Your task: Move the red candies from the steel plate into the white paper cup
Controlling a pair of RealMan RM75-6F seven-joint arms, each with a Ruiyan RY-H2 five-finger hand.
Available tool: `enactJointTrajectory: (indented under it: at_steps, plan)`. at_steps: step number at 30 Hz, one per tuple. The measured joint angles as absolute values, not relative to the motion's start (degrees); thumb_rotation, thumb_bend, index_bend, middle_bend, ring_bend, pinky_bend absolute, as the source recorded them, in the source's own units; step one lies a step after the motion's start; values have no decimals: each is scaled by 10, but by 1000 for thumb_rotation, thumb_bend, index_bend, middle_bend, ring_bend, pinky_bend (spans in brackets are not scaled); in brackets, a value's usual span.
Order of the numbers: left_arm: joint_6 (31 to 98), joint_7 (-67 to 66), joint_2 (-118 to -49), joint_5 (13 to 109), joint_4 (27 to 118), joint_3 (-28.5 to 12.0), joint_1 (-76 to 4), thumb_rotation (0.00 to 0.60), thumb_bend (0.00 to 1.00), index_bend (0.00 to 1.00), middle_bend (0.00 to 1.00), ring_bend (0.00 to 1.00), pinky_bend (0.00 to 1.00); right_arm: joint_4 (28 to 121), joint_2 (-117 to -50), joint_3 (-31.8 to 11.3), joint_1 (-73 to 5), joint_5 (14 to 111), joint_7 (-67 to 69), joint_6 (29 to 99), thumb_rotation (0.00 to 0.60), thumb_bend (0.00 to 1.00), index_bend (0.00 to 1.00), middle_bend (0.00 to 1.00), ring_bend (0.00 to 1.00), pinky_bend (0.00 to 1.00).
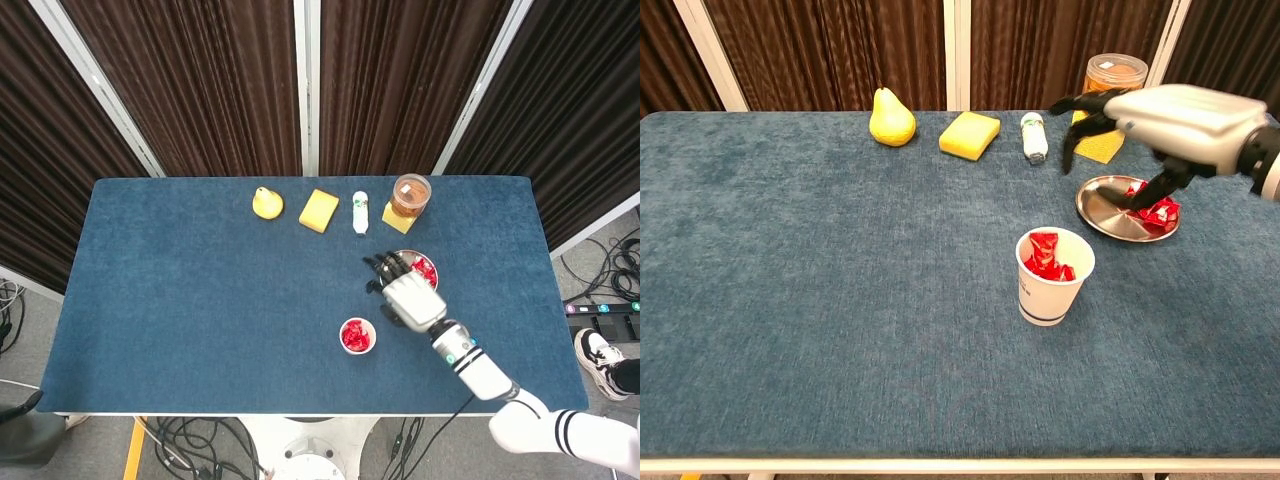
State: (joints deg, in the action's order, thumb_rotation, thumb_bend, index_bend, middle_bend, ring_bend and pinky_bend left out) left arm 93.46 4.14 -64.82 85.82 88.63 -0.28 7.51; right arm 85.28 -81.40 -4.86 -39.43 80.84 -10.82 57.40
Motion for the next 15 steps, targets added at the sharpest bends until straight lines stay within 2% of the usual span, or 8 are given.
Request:
enactJointTrajectory:
  at_steps: [7, 15]
  plan:
    - [934, 41, -650, 859, 886, -1, 75, 600, 157, 73, 43, 81, 147, 768, -821, -68, -387, 701, -129, 532, 600, 308, 391, 40, 0, 0]
    - [932, 38, -649, 860, 889, -2, 73, 600, 157, 73, 43, 81, 147, 704, -844, -66, -381, 665, -138, 498, 600, 306, 398, 41, 0, 0]
